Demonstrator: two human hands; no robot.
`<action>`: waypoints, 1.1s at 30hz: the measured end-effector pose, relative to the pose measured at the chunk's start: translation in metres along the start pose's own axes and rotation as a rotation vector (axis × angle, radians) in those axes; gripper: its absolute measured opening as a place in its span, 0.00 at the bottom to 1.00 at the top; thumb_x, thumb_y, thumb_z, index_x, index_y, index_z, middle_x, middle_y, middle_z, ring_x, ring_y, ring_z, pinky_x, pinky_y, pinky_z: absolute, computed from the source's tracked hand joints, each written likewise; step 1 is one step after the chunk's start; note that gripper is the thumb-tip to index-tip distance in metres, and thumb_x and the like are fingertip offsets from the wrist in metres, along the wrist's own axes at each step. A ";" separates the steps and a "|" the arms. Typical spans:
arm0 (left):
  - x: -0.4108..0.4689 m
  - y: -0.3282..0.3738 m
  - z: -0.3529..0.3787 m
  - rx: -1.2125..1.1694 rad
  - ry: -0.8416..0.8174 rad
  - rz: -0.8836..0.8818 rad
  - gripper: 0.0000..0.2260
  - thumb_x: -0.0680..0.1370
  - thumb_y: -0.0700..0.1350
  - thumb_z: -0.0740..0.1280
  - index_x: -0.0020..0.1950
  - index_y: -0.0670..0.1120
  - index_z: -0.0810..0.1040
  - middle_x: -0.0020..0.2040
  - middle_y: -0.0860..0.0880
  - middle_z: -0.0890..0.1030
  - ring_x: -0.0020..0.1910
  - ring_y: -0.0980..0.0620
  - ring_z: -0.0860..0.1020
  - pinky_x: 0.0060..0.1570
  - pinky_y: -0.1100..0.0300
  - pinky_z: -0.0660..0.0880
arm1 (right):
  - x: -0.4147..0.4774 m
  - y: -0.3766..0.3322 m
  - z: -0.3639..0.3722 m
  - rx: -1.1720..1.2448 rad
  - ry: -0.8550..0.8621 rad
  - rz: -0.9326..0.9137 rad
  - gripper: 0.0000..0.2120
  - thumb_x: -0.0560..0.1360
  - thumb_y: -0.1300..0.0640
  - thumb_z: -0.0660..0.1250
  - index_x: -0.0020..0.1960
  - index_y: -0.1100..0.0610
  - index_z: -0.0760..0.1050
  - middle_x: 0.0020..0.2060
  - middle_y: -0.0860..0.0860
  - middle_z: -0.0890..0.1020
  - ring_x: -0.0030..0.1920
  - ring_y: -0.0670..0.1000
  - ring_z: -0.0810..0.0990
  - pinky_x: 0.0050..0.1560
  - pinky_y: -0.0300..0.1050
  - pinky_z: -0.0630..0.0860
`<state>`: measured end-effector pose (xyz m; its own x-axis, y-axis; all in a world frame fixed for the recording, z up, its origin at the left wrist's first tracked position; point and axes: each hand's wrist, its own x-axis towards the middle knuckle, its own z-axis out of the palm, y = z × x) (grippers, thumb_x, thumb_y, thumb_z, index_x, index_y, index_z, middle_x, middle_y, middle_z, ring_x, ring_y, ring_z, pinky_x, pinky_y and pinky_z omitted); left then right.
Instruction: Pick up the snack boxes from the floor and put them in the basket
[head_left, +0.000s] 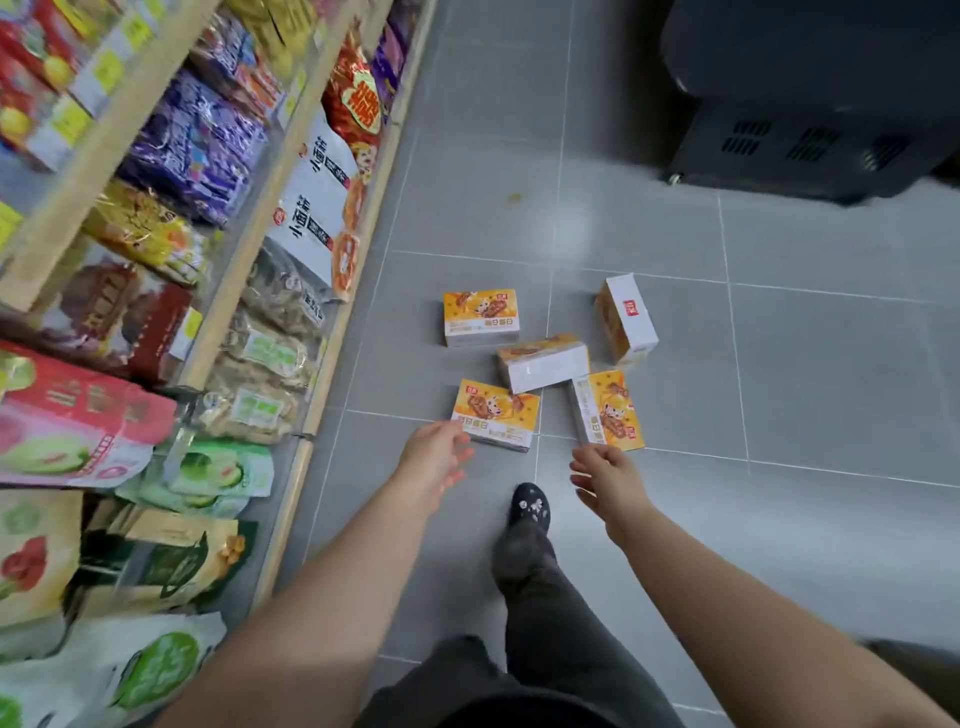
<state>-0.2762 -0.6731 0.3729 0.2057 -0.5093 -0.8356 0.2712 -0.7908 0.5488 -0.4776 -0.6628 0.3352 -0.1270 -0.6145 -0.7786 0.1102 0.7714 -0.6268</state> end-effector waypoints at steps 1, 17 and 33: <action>0.014 0.015 0.009 -0.001 -0.005 -0.007 0.07 0.81 0.44 0.60 0.43 0.50 0.72 0.42 0.53 0.76 0.40 0.56 0.76 0.40 0.61 0.68 | 0.017 -0.015 0.000 -0.002 0.001 0.008 0.05 0.77 0.56 0.66 0.49 0.57 0.72 0.43 0.54 0.77 0.40 0.50 0.76 0.42 0.41 0.74; 0.311 0.043 0.100 0.184 -0.066 -0.206 0.07 0.81 0.46 0.59 0.56 0.48 0.73 0.51 0.50 0.78 0.48 0.52 0.78 0.48 0.58 0.71 | 0.321 -0.064 0.018 -0.084 0.168 0.000 0.14 0.74 0.51 0.70 0.54 0.53 0.69 0.41 0.50 0.76 0.42 0.52 0.76 0.45 0.46 0.73; 0.686 -0.065 0.184 0.376 0.026 -0.110 0.30 0.68 0.62 0.55 0.61 0.44 0.75 0.52 0.43 0.82 0.48 0.41 0.81 0.53 0.44 0.78 | 0.623 0.024 0.014 -0.342 0.347 -0.110 0.35 0.76 0.43 0.65 0.76 0.58 0.56 0.74 0.55 0.64 0.73 0.58 0.64 0.70 0.52 0.63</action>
<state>-0.3259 -1.0340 -0.2405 0.2196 -0.4097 -0.8854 -0.0693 -0.9118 0.4047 -0.5400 -1.0299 -0.1651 -0.4467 -0.6488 -0.6160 -0.2447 0.7509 -0.6134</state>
